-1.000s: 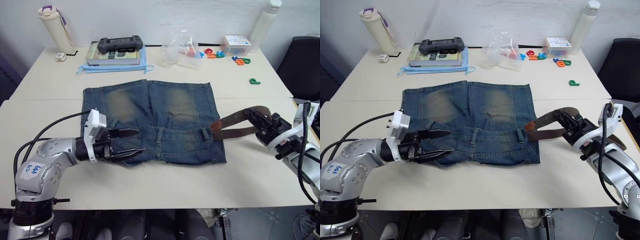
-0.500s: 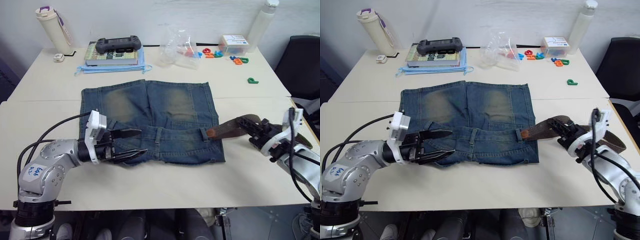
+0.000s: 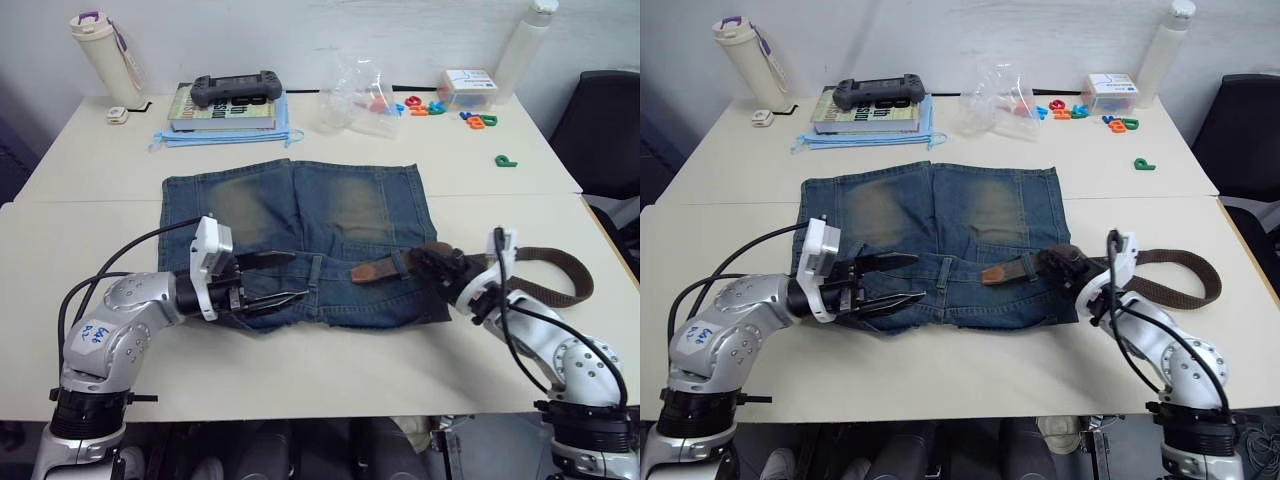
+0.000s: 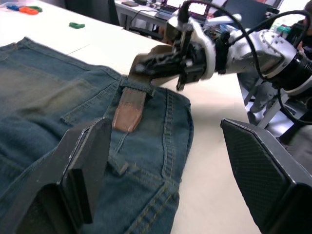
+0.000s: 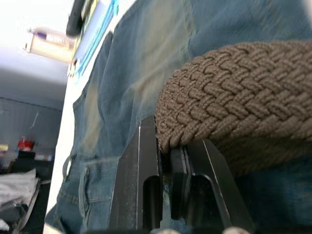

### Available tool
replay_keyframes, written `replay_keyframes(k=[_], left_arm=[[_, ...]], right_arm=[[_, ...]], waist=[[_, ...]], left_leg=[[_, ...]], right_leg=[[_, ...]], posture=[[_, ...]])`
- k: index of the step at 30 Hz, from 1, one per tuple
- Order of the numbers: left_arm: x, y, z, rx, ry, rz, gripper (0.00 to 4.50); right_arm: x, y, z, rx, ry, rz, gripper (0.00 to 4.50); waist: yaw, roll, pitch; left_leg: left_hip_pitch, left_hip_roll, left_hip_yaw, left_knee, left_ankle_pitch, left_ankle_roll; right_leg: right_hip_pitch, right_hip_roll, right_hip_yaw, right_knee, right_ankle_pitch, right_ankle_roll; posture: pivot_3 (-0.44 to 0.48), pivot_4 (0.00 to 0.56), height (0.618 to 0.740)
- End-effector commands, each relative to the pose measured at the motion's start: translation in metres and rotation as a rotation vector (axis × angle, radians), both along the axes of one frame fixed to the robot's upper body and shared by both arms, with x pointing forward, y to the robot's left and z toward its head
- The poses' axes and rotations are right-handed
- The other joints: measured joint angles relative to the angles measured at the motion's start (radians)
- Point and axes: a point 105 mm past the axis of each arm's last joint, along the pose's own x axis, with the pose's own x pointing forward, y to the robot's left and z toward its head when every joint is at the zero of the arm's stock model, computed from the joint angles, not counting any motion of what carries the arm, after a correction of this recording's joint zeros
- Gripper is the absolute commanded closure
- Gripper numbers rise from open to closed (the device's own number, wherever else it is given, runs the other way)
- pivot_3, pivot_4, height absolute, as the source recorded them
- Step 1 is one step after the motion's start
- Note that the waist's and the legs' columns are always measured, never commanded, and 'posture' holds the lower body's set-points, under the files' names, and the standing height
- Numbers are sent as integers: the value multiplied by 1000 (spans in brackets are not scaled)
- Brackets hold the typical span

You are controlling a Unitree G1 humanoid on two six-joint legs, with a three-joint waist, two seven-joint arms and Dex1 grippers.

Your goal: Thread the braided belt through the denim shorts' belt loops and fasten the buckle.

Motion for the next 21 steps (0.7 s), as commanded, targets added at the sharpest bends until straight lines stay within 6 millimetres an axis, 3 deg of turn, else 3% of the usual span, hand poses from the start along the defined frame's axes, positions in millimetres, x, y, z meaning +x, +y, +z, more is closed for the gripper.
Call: replay_keyframes(k=[1,9,17,21], left_arm=[[8,-14,5,4,-63,-14,547],[18,-30,-9,118,-166,-75,547],[41,-45,-23,212,-223,-66,547],[44,-49,-27,146,-121,-73,512]], right_arm=[[-4,18,3,7,-23,57,4500],[-2,12,0,26,-16,27,4500],[-2,9,-1,-11,-14,20,4500],[-2,9,0,-15,-20,13,2876]], waist=[[1,0,0],[-1,0,0],[0,0,0],[0,0,0]], left_leg=[[0,0,0,0,0,0],[0,0,0,0,0,0],[0,0,0,0,0,0],[0,0,0,0,0,0]], right_leg=[[0,0,0,0,0,0],[0,1,0,1,0,0],[0,0,0,1,0,0],[-1,0,0,1,0,0]], posture=[[0,150,667],[0,150,667],[0,150,667],[0,150,667]])
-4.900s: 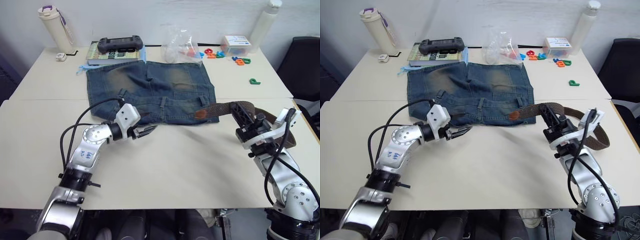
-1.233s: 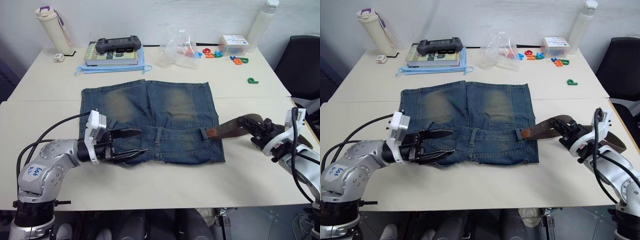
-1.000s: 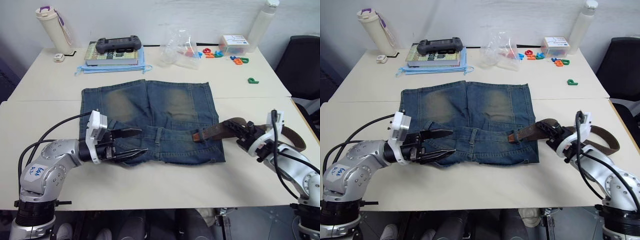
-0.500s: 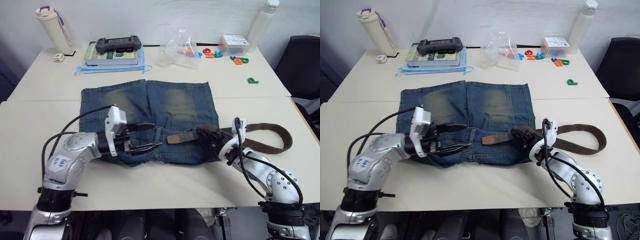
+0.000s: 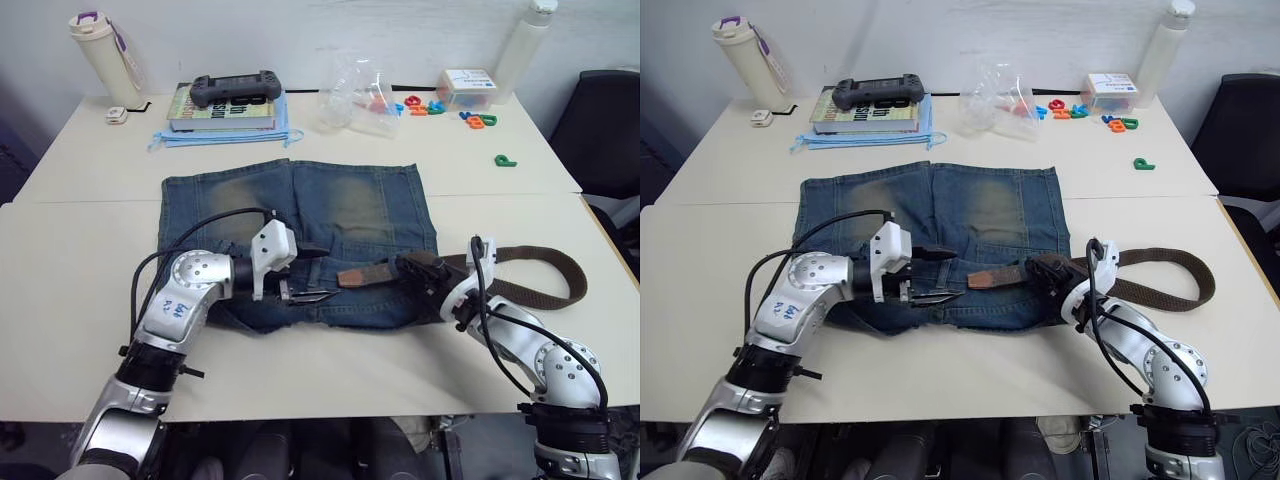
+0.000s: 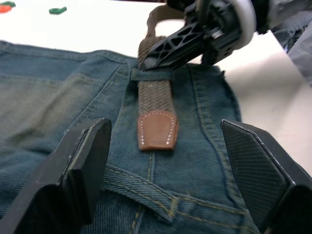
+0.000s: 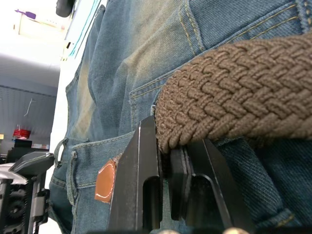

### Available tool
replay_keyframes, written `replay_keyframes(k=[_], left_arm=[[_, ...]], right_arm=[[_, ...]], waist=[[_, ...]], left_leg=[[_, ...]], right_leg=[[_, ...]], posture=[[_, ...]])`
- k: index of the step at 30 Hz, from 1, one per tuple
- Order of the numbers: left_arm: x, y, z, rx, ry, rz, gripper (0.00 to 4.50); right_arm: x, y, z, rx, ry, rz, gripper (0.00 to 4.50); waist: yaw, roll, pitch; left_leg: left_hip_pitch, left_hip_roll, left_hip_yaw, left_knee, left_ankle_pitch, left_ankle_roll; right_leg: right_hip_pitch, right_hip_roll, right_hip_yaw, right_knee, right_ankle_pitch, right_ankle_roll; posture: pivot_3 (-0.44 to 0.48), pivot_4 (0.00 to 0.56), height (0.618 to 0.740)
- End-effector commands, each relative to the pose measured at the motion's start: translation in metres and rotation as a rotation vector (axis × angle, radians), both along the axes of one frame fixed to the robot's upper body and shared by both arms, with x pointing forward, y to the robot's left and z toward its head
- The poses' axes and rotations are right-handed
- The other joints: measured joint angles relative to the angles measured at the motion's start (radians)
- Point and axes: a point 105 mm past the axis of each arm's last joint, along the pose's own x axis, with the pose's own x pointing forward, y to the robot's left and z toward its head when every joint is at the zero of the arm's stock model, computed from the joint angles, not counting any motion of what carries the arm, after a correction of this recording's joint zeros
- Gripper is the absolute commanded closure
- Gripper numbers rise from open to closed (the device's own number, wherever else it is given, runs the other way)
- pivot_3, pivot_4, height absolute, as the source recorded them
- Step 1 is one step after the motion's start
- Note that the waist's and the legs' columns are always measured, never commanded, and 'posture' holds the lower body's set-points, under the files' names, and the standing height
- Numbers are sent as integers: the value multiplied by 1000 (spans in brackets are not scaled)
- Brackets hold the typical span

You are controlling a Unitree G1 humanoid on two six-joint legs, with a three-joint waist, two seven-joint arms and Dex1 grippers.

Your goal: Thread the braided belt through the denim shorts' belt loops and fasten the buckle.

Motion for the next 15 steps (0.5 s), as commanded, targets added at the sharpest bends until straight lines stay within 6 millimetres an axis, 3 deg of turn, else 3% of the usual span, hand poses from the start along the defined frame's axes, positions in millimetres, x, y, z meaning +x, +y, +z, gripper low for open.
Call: replay_keyframes(k=[1,6,15], left_arm=[[0,-4,3,-54,62,-22,512],[4,-12,0,-114,240,-18,512],[2,-12,6,-223,517,-10,512]], right_arm=[[-2,1,10,4,-43,1,2401],[-3,-2,9,-9,-38,-12,16],[-32,-26,18,-136,-53,-6,16]], waist=[[1,0,0],[1,0,0],[6,0,0]], left_leg=[[0,0,0,0,0,0],[0,0,0,1,0,0],[-1,0,-1,1,0,1]], right_leg=[[0,0,0,0,0,0],[0,0,0,0,0,0],[1,-1,-1,-1,0,0]], posture=[[0,150,667],[0,150,667],[0,150,667]])
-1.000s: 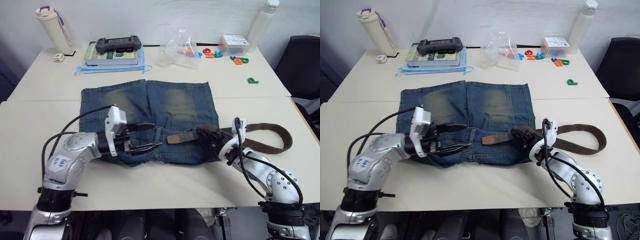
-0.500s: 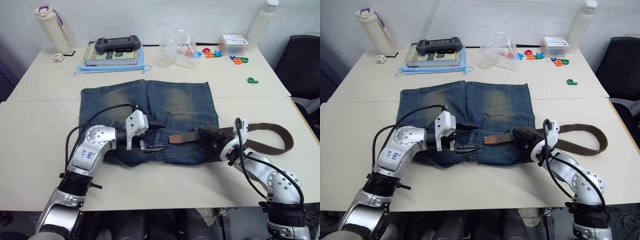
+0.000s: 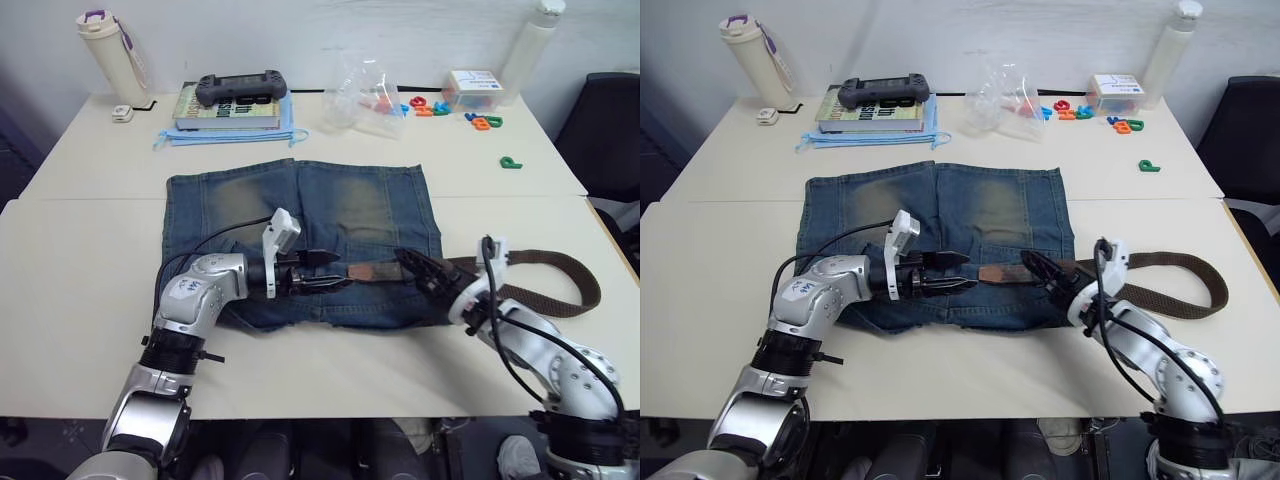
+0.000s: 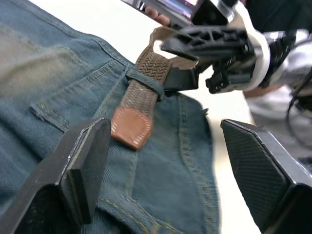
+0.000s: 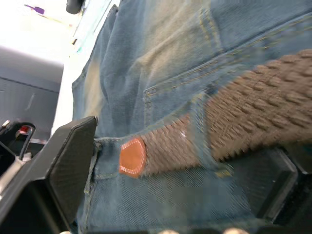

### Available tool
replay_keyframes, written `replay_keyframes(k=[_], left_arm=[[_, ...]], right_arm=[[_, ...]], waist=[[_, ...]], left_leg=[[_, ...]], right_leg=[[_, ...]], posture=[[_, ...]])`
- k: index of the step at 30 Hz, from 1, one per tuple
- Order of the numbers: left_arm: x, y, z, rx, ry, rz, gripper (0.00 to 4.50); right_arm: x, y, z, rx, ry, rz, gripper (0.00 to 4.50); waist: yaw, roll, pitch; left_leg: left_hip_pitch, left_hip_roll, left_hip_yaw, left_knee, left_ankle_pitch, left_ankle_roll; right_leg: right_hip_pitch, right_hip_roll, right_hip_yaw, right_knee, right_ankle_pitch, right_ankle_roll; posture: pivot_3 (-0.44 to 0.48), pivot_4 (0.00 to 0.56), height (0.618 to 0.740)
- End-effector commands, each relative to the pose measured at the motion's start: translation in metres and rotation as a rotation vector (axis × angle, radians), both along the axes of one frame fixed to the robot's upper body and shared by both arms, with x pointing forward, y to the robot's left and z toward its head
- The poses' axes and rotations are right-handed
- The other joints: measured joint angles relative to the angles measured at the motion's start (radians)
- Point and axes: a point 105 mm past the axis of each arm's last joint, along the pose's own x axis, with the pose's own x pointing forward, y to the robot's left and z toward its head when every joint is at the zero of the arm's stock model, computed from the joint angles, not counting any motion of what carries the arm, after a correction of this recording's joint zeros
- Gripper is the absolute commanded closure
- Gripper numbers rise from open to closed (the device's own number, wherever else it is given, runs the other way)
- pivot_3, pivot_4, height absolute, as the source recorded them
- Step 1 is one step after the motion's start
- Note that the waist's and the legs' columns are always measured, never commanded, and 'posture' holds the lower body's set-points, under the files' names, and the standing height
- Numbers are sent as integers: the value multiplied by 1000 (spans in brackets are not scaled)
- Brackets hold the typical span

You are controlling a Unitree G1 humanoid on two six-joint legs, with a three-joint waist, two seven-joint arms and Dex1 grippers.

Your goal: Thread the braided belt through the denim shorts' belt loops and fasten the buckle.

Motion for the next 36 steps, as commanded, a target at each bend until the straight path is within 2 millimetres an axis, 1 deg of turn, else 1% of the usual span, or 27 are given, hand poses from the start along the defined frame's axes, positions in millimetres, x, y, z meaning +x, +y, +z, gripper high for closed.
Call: replay_keyframes(k=[1,4,7,9,10,11,12,13,14,16,17,19,20,22,24,27,29,32,34,36], left_arm=[[-6,-2,9,-30,38,-30,512],[-7,-2,9,-30,59,-28,512],[-9,-4,11,-36,64,-39,512],[-9,-5,12,-33,66,-39,512],[-8,-4,12,-37,75,-36,512],[-8,-4,13,-41,85,-34,512],[-8,-4,14,-44,91,-32,512],[-7,-3,13,-41,101,-26,512],[-6,-3,13,-37,113,-19,512],[-5,-2,11,-31,135,-8,512],[-4,-2,11,-26,145,-4,512],[-2,-3,9,-16,166,-2,512],[-1,-4,9,-12,173,-2,512],[0,-7,6,8,190,0,512],[1,-8,4,16,200,4,512],[8,-12,-1,42,240,35,512],[9,-15,-7,78,258,42,512],[15,-21,-15,120,272,77,512],[17,-25,-18,136,268,79,512],[17,-32,-22,145,275,71,512]], right_arm=[[-14,-8,8,-54,-23,18,16],[-27,-8,13,-140,-49,75,16],[-38,-3,29,-258,-154,154,16],[-44,1,34,-355,-214,210,16],[-46,3,37,-401,-248,227,254],[-48,4,38,-434,-272,236,530],[-49,4,39,-452,-287,239,917],[-51,8,39,-484,-310,265,1321],[-51,11,35,-518,-314,283,1826],[-50,14,24,-583,-298,299,2981],[-47,13,12,-633,-268,297,3356],[-40,10,-6,-683,-219,265,4350],[-38,8,-12,-697,-205,250,4441],[-34,4,-27,-758,-160,225,4441],[-32,2,-34,-797,-145,222,4441],[-32,3,-47,-805,-105,209,4441],[-33,6,-50,-797,-101,211,4441],[-34,12,-49,-783,-115,217,4441],[-35,14,-47,-779,-121,219,4441],[-35,14,-47,-778,-123,218,4441]], waist=[[-1,0,0],[-1,0,0],[-6,0,0],[-4,0,0],[-2,0,0],[-1,0,0],[0,0,0],[0,-1,0],[0,0,0],[0,-1,0],[0,-1,0],[2,-1,0],[4,-1,0],[5,-1,0],[9,0,0],[16,-2,-1],[16,-4,-2],[16,-5,-3],[16,-6,-3],[16,-6,-3]], left_leg=[[0,0,0,0,0,0],[0,0,0,0,0,0],[0,0,0,0,0,0],[1,1,0,-1,0,0],[1,1,0,-1,0,0],[1,1,0,-1,0,0],[1,1,0,-1,0,0],[0,1,0,-1,0,0],[0,0,0,-1,0,0],[0,0,0,-1,0,0],[0,0,0,-1,0,0],[1,0,0,-1,1,-1],[1,0,0,-1,1,-1],[1,0,0,-1,4,-6],[1,0,0,-1,4,-7],[1,0,0,-1,5,-8],[2,0,0,-1,5,-8],[6,0,0,-1,4,-7],[8,1,-1,-2,1,-2],[8,1,-1,-2,1,-2]], right_leg=[[0,0,0,0,0,0],[0,0,0,0,0,0],[0,1,1,0,0,0],[0,1,0,0,0,0],[0,1,0,0,0,0],[0,1,0,0,0,0],[0,1,0,0,0,0],[0,1,0,-1,0,0],[1,1,0,-1,0,0],[1,1,0,-2,1,1],[1,1,0,-2,1,1],[1,0,0,-2,1,1],[1,0,0,-2,1,1],[1,0,0,-2,1,1],[0,0,1,-3,1,1],[1,0,0,-3,1,1],[1,0,1,-3,1,1],[5,0,1,-3,1,0],[8,1,0,-4,2,0],[8,1,0,-5,2,0]], posture=[[0,150,667],[0,150,667],[0,150,667],[0,150,667],[0,150,667],[0,150,667],[0,150,667],[0,150,667],[0,150,667],[0,150,667],[0,150,667],[0,150,667],[0,150,667],[0,150,667],[0,150,667],[0,150,667],[0,150,667],[0,150,667],[0,150,667],[0,150,667]])
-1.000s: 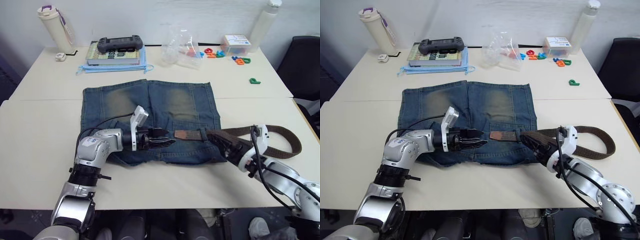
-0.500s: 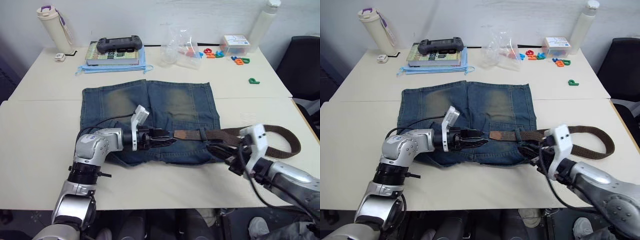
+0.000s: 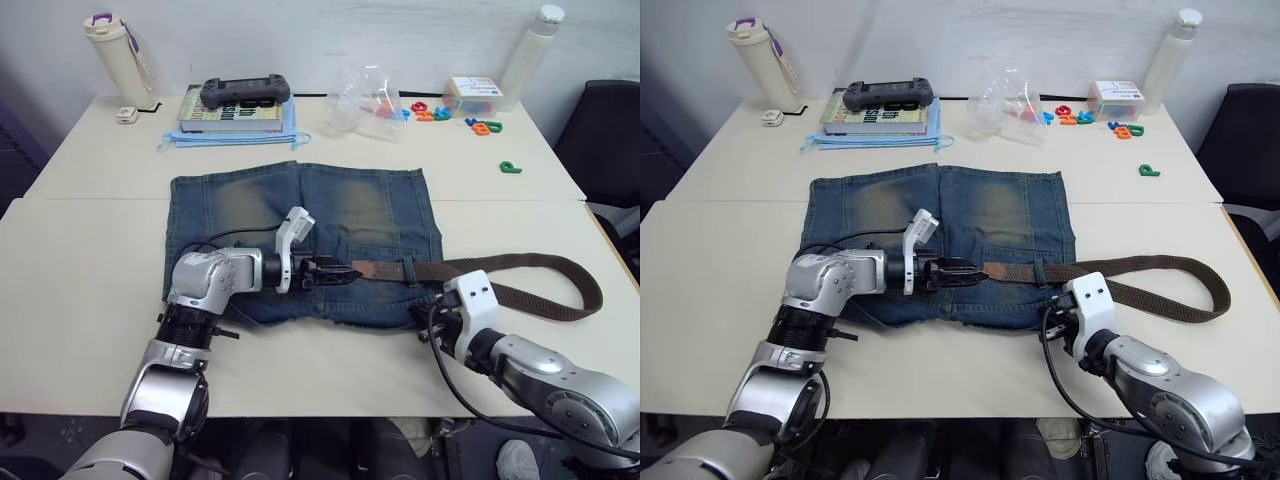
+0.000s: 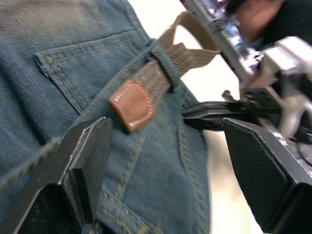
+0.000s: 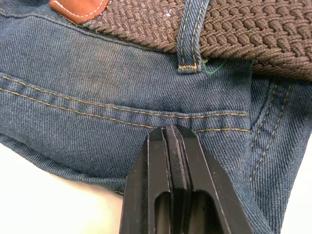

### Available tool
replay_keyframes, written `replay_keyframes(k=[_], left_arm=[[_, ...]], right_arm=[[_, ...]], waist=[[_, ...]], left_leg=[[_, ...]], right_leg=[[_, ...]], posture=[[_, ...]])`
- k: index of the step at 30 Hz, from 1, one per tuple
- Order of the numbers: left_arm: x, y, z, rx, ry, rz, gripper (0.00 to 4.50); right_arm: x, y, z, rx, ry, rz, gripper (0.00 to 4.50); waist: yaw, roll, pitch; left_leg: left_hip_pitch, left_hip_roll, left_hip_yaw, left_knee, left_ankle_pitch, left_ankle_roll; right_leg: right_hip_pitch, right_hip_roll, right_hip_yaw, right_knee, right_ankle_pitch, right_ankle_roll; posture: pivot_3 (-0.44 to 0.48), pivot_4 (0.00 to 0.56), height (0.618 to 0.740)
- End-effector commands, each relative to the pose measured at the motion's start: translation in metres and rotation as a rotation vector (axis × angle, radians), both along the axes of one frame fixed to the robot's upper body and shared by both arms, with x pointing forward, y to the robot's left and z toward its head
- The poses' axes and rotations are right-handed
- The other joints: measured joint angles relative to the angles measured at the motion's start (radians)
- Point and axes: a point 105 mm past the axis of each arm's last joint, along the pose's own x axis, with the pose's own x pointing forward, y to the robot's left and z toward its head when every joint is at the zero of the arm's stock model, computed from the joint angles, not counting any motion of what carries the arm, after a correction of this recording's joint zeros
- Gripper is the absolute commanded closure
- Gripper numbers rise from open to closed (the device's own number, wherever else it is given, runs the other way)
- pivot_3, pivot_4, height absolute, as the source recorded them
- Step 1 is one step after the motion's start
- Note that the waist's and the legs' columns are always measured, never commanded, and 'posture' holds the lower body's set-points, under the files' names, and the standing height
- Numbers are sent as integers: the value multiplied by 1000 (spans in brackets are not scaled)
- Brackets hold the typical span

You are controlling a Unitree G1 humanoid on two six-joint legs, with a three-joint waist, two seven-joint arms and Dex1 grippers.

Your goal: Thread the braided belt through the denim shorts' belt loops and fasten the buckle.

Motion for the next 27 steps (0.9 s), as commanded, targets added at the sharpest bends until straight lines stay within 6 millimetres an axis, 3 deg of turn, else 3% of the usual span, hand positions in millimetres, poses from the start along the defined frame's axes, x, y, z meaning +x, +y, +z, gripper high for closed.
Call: replay_keyframes(k=[1,11,19,23,27], left_arm=[[0,-15,-14,41,30,-13,512],[1,-46,-12,-14,64,-46,512],[-10,-50,-15,31,-20,-125,512],[-6,-51,-12,3,-3,-98,1618],[-3,-53,-8,-43,44,-69,3438]], right_arm=[[-5,5,-5,2,30,14,4441],[-8,9,-7,12,39,13,4441],[-8,13,-6,26,37,6,4441],[-8,16,-6,33,36,7,4500],[-10,19,-6,39,39,13,4500]], waist=[[1,0,0],[5,0,-1],[5,0,-1],[5,0,-1],[5,0,-1]], left_leg=[[0,0,0,0,0,0],[1,0,-2,0,0,0],[2,0,-2,0,0,0],[1,0,-2,-1,0,0],[1,0,-2,-1,0,1]], right_leg=[[0,0,0,0,0,0],[4,0,-2,-4,1,1],[6,0,-3,-6,1,1],[6,0,-3,-6,2,1],[5,0,-3,-7,2,1]], posture=[[0,150,667],[0,150,667],[0,150,667],[0,150,667],[0,150,667]])
